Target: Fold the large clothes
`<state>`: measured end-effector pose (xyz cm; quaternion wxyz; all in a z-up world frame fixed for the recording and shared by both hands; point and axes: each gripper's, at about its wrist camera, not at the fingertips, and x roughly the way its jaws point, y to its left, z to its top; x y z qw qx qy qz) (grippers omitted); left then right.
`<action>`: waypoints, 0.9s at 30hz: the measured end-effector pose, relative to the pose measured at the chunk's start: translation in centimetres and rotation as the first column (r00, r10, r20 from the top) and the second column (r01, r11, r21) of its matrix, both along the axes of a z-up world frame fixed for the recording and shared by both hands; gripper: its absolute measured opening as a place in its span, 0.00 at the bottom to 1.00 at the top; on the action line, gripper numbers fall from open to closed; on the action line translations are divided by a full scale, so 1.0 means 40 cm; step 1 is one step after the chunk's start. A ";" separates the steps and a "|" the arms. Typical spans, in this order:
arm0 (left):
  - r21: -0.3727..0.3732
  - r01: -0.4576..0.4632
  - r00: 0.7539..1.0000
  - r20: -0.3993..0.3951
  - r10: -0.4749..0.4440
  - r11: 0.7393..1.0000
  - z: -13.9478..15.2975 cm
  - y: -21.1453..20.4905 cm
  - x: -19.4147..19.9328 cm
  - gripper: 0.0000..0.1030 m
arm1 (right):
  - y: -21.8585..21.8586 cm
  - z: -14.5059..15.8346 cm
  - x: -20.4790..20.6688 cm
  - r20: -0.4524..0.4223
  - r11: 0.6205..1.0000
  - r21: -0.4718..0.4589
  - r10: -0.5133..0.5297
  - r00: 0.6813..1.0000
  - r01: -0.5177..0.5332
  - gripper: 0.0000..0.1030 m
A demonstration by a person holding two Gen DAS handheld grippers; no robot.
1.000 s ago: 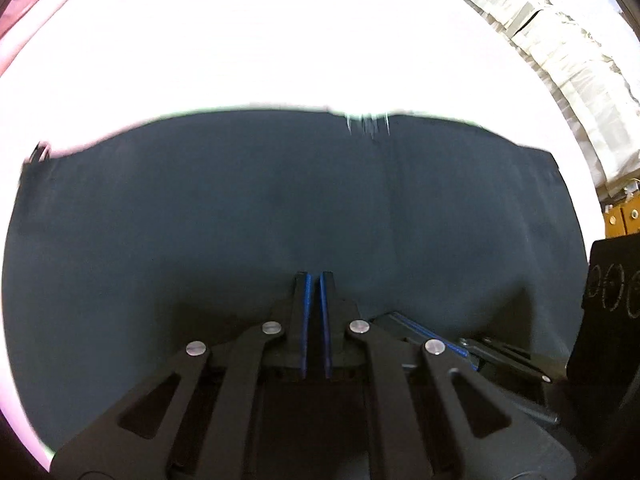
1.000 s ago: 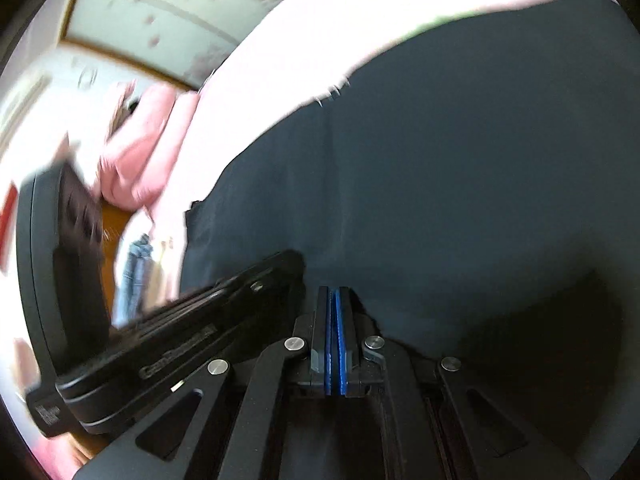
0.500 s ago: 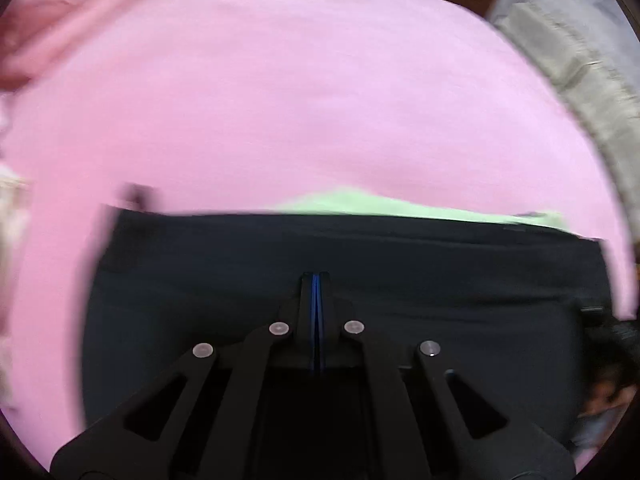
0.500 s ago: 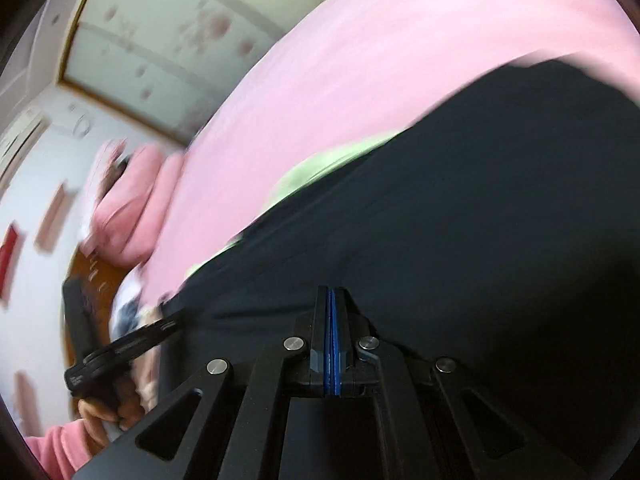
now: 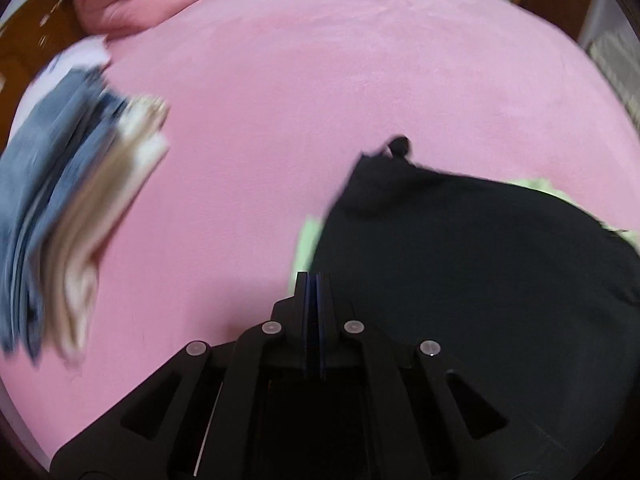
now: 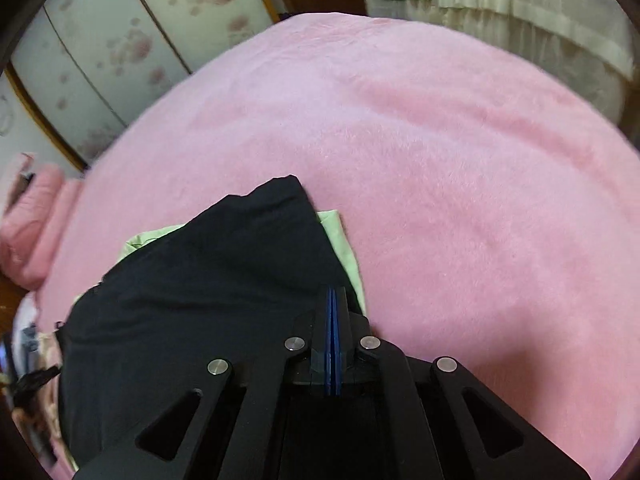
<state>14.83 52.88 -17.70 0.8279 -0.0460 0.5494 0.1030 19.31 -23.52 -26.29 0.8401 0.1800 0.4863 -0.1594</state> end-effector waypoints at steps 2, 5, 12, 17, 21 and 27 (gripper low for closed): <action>-0.048 -0.041 0.999 0.025 0.043 0.998 0.035 -0.022 -0.089 0.01 | 0.075 0.054 0.050 -0.009 1.000 0.025 0.017 1.000 -0.017 0.02; -0.080 -0.082 0.997 -0.006 0.082 0.993 0.057 -0.015 -0.229 0.01 | 0.138 0.127 0.114 -0.010 0.997 0.054 0.060 0.998 -0.059 0.02; -0.166 -0.106 0.988 -0.126 0.086 0.980 0.087 -0.098 -0.509 0.01 | 0.335 0.137 0.126 -0.060 0.961 0.234 0.163 0.985 -0.145 0.02; -0.239 -0.162 0.971 -0.211 0.112 0.957 0.082 -0.123 -0.646 0.01 | 0.500 0.064 0.129 -0.134 0.918 0.319 0.290 0.948 -0.236 0.02; -0.323 -0.116 0.978 -0.202 0.051 0.939 0.090 -0.127 -0.670 0.01 | 0.562 0.021 0.123 -0.151 0.893 0.381 0.315 0.937 -0.238 0.02; -0.515 0.043 0.996 -0.046 -0.078 0.856 0.117 -0.193 -0.550 0.01 | 0.600 0.005 0.061 -0.152 0.873 0.414 0.345 0.926 -0.258 0.02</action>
